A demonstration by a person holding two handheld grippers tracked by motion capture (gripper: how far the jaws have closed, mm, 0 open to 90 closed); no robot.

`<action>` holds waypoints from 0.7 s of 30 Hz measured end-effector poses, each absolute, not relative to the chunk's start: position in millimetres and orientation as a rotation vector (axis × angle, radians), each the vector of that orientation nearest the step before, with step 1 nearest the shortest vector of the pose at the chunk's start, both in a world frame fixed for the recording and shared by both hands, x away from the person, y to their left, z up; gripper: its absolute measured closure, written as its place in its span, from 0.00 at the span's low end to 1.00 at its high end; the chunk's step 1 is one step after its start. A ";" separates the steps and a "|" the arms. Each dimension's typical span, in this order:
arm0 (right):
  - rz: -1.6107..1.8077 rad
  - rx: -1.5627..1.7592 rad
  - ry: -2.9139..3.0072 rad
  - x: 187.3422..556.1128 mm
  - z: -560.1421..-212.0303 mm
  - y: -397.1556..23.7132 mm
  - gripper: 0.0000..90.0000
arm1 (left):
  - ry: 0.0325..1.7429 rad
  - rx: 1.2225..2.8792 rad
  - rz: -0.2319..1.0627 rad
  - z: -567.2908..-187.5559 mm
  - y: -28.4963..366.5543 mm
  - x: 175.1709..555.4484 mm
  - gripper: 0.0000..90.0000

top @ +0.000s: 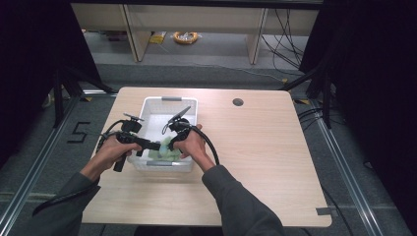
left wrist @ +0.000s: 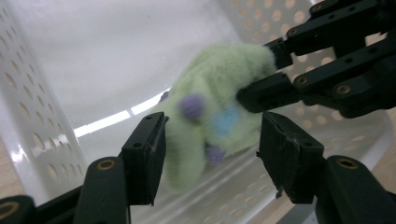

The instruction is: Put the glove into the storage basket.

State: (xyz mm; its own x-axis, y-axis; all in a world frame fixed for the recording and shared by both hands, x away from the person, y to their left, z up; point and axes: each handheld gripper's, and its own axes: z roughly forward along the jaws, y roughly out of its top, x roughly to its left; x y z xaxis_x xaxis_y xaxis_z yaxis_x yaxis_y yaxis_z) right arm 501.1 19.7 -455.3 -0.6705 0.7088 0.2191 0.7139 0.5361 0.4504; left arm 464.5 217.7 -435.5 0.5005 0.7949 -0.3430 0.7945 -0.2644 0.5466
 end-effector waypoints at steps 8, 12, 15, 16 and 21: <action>-0.835 -1.282 -2.762 502.7 -446.7 15.6 0.61 | 1.284 2.038 -0.011 -428.5 219.5 457.7 0.45; -0.829 -1.292 -2.773 503.3 -441.8 12.1 0.58 | 1.273 2.028 -0.016 -426.9 218.5 455.4 0.44; -0.869 -1.310 -2.756 503.0 -432.9 6.4 0.55 | 1.255 2.031 -0.023 -423.1 217.9 452.4 0.44; -0.881 -1.307 -2.751 502.8 -430.8 4.2 0.54 | 1.264 2.019 -0.011 -422.0 216.7 451.2 0.44; -0.929 -1.305 -2.744 497.2 -418.5 -6.4 0.51 | 1.262 1.998 -0.002 -417.8 214.5 447.2 0.41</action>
